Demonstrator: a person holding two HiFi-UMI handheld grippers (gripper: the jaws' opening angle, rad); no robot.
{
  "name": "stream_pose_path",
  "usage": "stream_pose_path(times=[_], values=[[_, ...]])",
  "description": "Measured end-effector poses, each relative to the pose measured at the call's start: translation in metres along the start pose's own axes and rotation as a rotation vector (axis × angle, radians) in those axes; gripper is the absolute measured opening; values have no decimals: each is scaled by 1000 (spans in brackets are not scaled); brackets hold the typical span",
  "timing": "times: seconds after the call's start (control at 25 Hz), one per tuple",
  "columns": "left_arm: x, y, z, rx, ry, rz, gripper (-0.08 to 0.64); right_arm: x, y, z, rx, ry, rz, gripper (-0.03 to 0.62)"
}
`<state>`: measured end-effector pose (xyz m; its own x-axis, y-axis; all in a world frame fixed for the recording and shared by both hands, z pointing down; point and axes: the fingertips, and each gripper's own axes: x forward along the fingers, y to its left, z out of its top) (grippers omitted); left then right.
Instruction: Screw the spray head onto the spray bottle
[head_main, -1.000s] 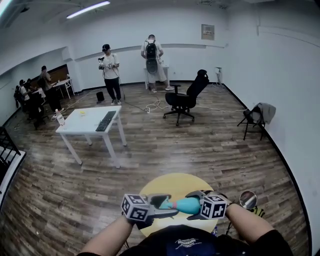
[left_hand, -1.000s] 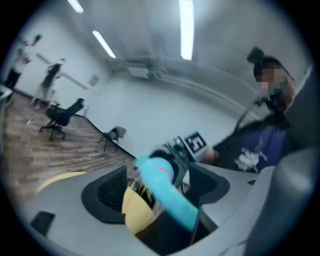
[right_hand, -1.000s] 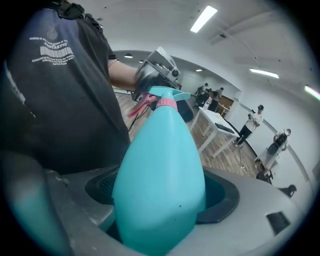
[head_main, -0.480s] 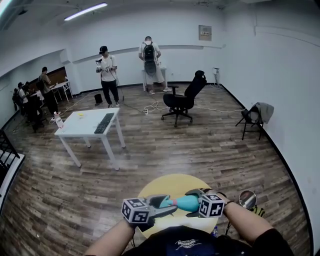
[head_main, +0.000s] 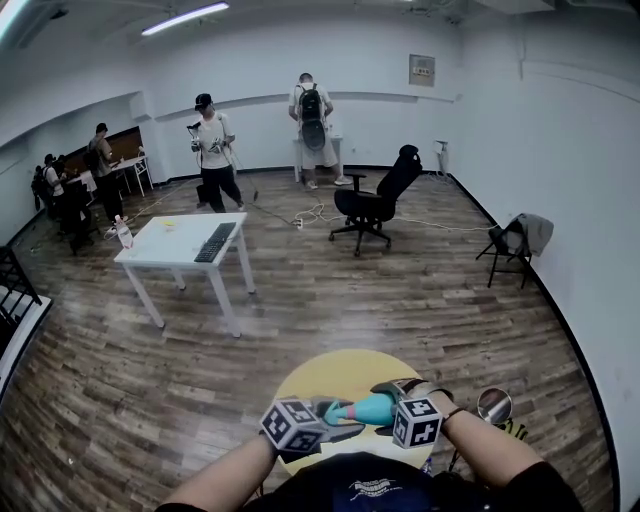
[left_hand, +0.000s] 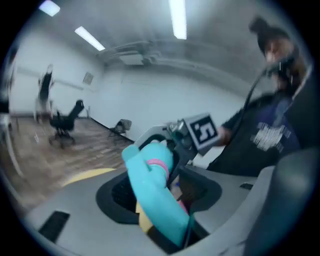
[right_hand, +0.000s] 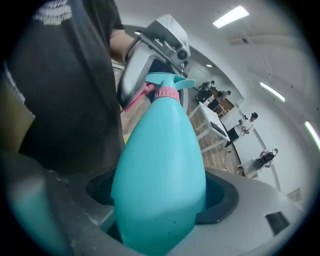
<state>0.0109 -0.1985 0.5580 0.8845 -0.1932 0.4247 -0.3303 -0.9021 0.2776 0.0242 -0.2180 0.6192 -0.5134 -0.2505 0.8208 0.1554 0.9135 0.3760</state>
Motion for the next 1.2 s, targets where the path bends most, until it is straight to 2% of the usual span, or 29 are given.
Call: stream_pose_path(times=[0.04, 0.08, 0.2, 0.32, 0.4, 0.44, 0.48, 0.56, 0.64, 0.72, 0.8, 0.88, 0.92, 1.0, 1.04, 1.08, 1.12, 1.2], values=[[4, 0, -7, 95, 79, 49, 220, 3, 4, -2, 2, 0, 25, 437], [5, 0, -12, 142, 125, 72, 217, 4, 9, -3, 15, -12, 52, 435], [3, -2, -15, 170, 147, 70, 215, 4, 14, -1, 26, -41, 84, 434], [0, 0, -18, 137, 125, 65, 216, 7, 14, 3, 23, -48, 107, 433], [-4, 3, -16, 63, 59, 60, 227, 8, 12, 4, 32, -56, 109, 431], [-9, 6, -11, 5, -8, 51, 230, 8, 10, 3, 49, -66, 101, 431], [-17, 9, -4, -71, -97, 32, 238, 8, 7, 1, 79, -82, 90, 433], [-43, 22, 9, -261, -294, -20, 348, 3, 1, -9, 170, -119, 71, 434], [-75, 42, 15, -427, -453, -41, 405, 0, -1, -23, 247, -145, 66, 434], [-96, 56, 16, -514, -530, -45, 413, -1, -1, -31, 260, -141, 65, 434], [-91, 55, 18, -526, -517, -81, 413, 1, 1, -26, 210, -115, 62, 434], [-60, 38, 20, -458, -393, -120, 413, 4, 1, -7, 127, -97, 54, 434], [-40, 28, 17, -369, -288, -109, 412, 6, 1, 2, 83, -85, 50, 434], [-7, 11, 5, -72, -60, -16, 225, 12, 3, 3, -7, -23, 56, 433], [2, 5, -1, 67, 25, 22, 216, 15, 8, -2, -37, 2, 72, 432], [7, 1, -7, 146, 80, 34, 215, 17, 14, -7, -44, 7, 97, 431], [10, -2, -10, 175, 106, 29, 215, 17, 20, -10, -38, 0, 118, 431], [12, -5, -12, 184, 114, 13, 215, 16, 23, -12, -27, -9, 136, 431]])
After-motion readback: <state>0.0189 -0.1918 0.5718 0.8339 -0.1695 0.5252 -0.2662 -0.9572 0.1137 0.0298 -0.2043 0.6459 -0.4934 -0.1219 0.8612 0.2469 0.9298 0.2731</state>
